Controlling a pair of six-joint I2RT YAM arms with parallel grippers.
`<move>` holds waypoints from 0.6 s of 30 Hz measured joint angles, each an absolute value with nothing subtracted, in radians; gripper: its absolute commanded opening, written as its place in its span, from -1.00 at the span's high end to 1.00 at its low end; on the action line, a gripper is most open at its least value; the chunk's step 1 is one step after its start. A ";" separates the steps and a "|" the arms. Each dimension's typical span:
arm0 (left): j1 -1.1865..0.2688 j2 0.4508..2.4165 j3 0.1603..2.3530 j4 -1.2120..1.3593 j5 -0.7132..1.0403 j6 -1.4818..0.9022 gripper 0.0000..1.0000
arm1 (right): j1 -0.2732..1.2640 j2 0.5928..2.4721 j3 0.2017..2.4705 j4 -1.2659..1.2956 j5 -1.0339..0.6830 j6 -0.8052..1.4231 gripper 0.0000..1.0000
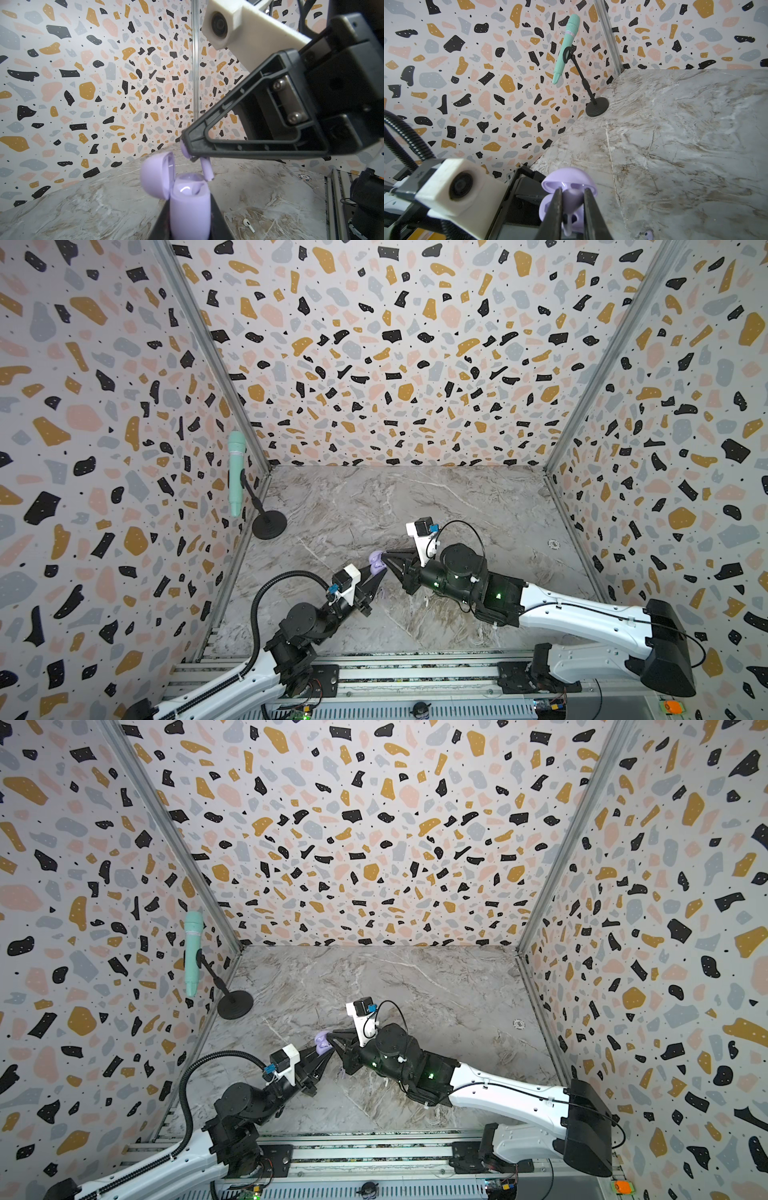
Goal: Insert the wireless bluetooth earbuds into the charging case
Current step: 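Carry the earbud with the right gripper over the case held by the left gripper, then lower the earbud into the open lavender case slot with the right gripper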
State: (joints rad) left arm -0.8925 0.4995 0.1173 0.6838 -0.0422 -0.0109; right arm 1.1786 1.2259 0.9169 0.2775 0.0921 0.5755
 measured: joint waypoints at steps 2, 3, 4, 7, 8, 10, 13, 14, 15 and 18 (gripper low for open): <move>-0.892 0.500 0.117 0.684 -0.039 -0.010 1.00 | 1.180 1.226 0.917 0.284 0.097 0.575 0.69; -0.892 0.500 0.117 0.684 -0.037 -0.010 1.00 | 1.180 1.226 0.917 0.286 0.099 0.575 0.69; -0.893 0.499 0.117 0.684 -0.035 -0.010 1.00 | 1.180 1.226 0.917 0.287 0.102 0.575 0.69; -0.893 0.499 0.117 0.684 -0.035 -0.010 1.00 | 1.180 1.226 0.916 0.292 0.107 0.575 0.69; -0.893 0.499 0.117 0.684 -0.035 -0.010 1.00 | 1.180 1.226 0.916 0.292 0.109 0.575 0.69; -0.893 0.499 0.117 0.684 -0.035 -0.010 1.00 | 1.180 1.226 0.914 0.292 0.110 0.575 0.69; -0.893 0.496 0.117 0.684 -0.035 -0.010 1.00 | 1.180 1.226 0.910 0.293 0.110 0.575 0.69; -0.893 0.495 0.117 0.684 -0.035 -0.009 1.00 | 1.180 1.227 0.909 0.294 0.110 0.575 0.69; -0.893 0.494 0.117 0.684 -0.035 -0.009 1.00 | 1.180 1.228 0.909 0.297 0.110 0.575 0.70; -0.893 0.493 0.115 0.684 -0.035 -0.008 1.00 | 1.184 1.232 0.908 0.302 0.110 0.575 0.70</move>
State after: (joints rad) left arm -0.8932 0.4927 0.1154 0.6838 -0.0345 -0.0078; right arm 1.1835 1.2316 0.9085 0.3016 0.1097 0.5751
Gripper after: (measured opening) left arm 0.238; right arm 0.176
